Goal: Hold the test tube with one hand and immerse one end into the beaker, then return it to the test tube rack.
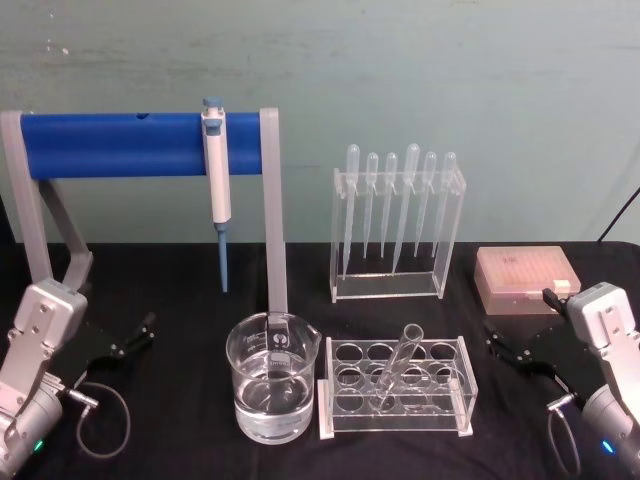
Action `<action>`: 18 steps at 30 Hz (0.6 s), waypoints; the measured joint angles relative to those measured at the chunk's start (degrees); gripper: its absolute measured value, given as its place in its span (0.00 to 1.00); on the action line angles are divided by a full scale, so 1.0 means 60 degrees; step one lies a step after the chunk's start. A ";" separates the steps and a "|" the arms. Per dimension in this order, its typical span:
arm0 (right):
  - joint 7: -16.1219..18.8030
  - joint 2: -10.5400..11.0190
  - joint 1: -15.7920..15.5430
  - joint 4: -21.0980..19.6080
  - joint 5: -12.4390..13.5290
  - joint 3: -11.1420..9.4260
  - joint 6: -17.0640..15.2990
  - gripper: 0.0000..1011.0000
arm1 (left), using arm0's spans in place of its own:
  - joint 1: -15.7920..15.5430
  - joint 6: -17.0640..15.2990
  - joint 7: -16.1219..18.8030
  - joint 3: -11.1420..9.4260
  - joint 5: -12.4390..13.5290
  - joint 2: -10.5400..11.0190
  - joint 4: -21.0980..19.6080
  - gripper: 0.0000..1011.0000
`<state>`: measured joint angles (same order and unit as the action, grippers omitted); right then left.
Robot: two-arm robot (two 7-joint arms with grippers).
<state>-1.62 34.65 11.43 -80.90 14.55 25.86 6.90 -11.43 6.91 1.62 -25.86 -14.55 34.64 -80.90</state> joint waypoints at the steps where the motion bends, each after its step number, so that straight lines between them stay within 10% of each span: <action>1: 0.0000 0.0000 0.0000 0.0000 0.0000 0.0000 0.0000 0.99 | 0.0000 0.0000 0.0000 -0.0001 0.0000 0.0000 0.0000 0.99; 18: 0.0000 0.0000 0.0000 0.0000 0.0000 0.0000 0.0000 0.99 | 0.0000 0.0000 0.0000 -0.0001 0.0000 0.0000 0.0000 0.99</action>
<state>-1.62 34.65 11.43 -80.90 14.55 25.86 6.90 -11.43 6.91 1.62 -25.86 -14.55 34.64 -80.90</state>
